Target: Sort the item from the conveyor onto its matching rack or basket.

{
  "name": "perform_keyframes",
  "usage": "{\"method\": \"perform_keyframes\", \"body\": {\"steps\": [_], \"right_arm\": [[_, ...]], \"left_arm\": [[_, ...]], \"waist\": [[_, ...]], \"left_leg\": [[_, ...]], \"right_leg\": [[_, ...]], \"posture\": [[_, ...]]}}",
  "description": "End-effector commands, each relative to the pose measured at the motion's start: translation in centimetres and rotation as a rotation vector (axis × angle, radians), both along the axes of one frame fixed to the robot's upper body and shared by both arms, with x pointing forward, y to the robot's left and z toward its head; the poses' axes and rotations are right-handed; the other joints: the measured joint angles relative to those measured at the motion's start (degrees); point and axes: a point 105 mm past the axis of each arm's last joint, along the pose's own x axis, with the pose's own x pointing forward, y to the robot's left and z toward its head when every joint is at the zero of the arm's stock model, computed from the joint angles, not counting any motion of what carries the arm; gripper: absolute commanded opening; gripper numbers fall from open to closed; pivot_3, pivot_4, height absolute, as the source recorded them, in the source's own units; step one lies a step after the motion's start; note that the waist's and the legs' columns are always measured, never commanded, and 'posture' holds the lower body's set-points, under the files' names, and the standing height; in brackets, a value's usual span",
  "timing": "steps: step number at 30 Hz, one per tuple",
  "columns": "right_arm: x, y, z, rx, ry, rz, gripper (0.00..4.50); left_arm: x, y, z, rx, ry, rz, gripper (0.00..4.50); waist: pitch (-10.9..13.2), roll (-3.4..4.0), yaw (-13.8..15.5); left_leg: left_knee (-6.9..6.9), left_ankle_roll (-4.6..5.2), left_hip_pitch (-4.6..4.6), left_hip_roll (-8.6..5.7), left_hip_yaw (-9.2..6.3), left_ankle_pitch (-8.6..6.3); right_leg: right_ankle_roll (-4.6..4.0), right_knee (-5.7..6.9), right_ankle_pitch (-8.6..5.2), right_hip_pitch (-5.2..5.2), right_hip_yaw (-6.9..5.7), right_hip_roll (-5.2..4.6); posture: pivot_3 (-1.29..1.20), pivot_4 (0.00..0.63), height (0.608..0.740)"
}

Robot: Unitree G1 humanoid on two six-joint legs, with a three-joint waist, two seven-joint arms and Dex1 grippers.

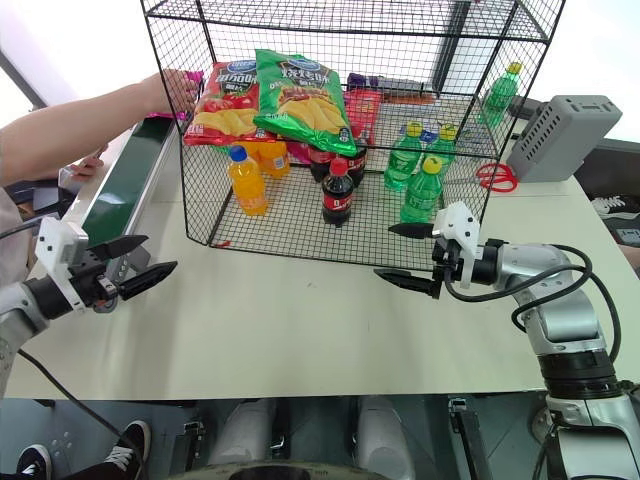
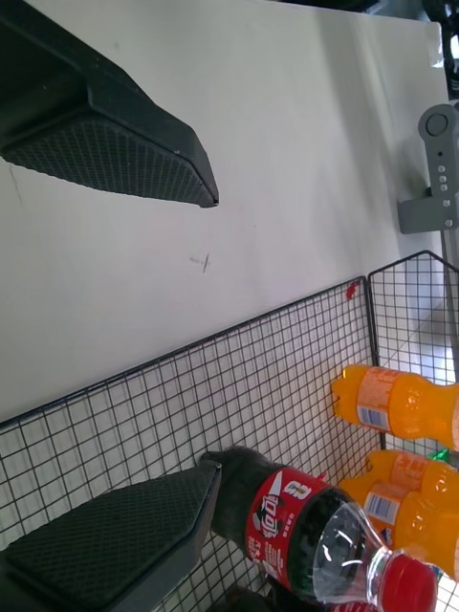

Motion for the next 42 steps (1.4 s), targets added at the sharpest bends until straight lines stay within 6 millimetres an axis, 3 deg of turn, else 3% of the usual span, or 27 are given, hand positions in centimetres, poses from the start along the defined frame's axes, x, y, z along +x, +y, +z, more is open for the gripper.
{"method": "perform_keyframes", "body": {"steps": [1,10,18,21,26,34,39,42], "right_arm": [[0.2,1.1,1.2,0.016,-0.067,0.04,4.43],[0.5,2.5,1.4,0.061,-0.067,0.072,4.43],[0.0,5.4,1.8,0.194,0.028,0.164,4.43],[-0.7,6.8,2.2,0.24,0.047,0.223,4.43],[-1.3,8.9,1.2,0.211,0.033,0.273,4.43],[-1.5,9.8,1.3,0.225,0.058,0.336,4.43],[-2.8,11.0,1.3,0.239,0.086,0.428,4.43],[-2.6,11.3,1.2,0.232,0.066,0.426,4.43]], "left_arm": [[0.3,0.7,1.3,0.062,-0.077,0.028,4.5],[0.0,1.6,1.5,0.141,-0.113,0.063,4.5],[-1.9,1.7,0.8,0.204,-0.101,0.024,4.5],[-2.3,3.1,1.2,0.32,-0.18,0.076,4.5],[-3.5,5.7,0.9,0.567,-0.238,0.158,4.5],[-6.2,9.6,-0.6,0.95,-0.259,0.184,4.5],[-7.3,11.2,-0.9,1.035,-0.284,0.223,4.5],[-7.5,11.7,-1.4,1.069,-0.284,0.22,4.5]], "waist": [[0.0,0.0,-0.1],[0.0,0.0,0.0],[0.0,0.01,-0.3],[0.0,0.01,-0.4],[0.0,0.02,-0.3],[0.0,0.0,-0.3],[0.0,0.0,-0.3],[0.0,0.0,-0.4]], "left_leg": [[0.0,0.0,0.0,0.0,0.0,0.0],[0.0,0.0,0.0,0.0,0.0,0.0],[-0.01,0.0,0.01,0.03,0.0,0.0],[-0.01,0.0,0.01,0.03,0.0,0.0],[-0.02,0.0,0.01,0.04,0.0,0.0],[-0.02,0.0,-0.02,0.04,0.05,-0.01],[-0.02,0.01,-0.02,0.06,0.06,-0.01],[-0.02,0.01,-0.02,0.08,0.07,-0.01]], "right_leg": [[0.0,0.0,0.0,0.0,0.0,0.0],[0.0,0.0,0.0,0.0,0.0,0.0],[-0.01,0.03,0.0,-0.01,0.0,0.01],[-0.02,0.02,0.0,-0.01,0.0,0.0],[-0.02,0.01,0.0,-0.02,-0.01,0.0],[-0.03,0.0,-0.01,-0.06,-0.02,-0.04],[-0.03,0.0,-0.01,-0.08,-0.03,-0.04],[-0.03,0.01,-0.01,-0.08,-0.03,-0.05]], "posture": [[0.0,0.15,0.74],[0.0,0.15,0.74],[0.0,0.15,0.74],[0.0,0.15,0.74],[0.0,0.15,0.74],[0.0,0.15,0.74],[0.0,0.15,0.74],[0.0,0.15,0.74]]}}
